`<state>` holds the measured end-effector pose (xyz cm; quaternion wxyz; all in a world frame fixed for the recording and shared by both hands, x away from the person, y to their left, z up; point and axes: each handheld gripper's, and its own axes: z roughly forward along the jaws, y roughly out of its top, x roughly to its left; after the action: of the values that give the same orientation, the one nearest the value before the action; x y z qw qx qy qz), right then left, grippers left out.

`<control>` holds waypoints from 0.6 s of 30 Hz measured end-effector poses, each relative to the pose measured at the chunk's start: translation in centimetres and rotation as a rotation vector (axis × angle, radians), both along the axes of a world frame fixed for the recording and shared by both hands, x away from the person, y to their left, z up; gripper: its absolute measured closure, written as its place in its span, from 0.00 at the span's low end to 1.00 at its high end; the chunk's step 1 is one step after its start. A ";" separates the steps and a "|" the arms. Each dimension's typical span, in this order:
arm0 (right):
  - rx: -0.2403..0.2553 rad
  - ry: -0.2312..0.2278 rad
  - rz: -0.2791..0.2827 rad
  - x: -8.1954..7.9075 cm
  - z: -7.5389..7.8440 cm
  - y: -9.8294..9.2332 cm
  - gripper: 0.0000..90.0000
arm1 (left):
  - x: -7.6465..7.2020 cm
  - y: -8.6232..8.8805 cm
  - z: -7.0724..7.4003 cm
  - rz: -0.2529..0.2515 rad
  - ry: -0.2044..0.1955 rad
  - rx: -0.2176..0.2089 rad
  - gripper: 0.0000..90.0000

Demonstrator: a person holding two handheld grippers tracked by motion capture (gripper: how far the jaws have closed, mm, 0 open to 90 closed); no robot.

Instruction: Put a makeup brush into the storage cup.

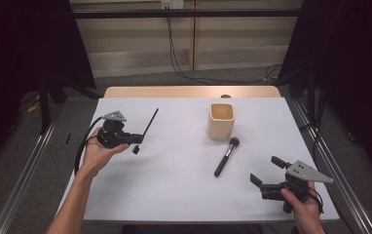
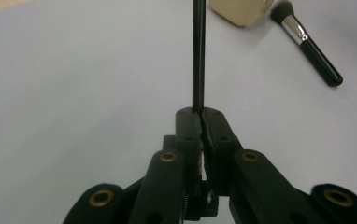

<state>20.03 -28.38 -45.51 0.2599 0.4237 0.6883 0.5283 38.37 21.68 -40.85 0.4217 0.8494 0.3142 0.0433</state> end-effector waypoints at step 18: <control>0.009 -0.005 0.009 0.0 0.1 0.2 0.00 | -4.2 -1.8 0.2 -0.105 -0.042 -0.093 0.95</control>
<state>20.06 -28.22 -45.43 0.2572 0.4204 0.6874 0.5335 34.20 19.90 -40.64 0.4687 0.8432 0.2622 0.0244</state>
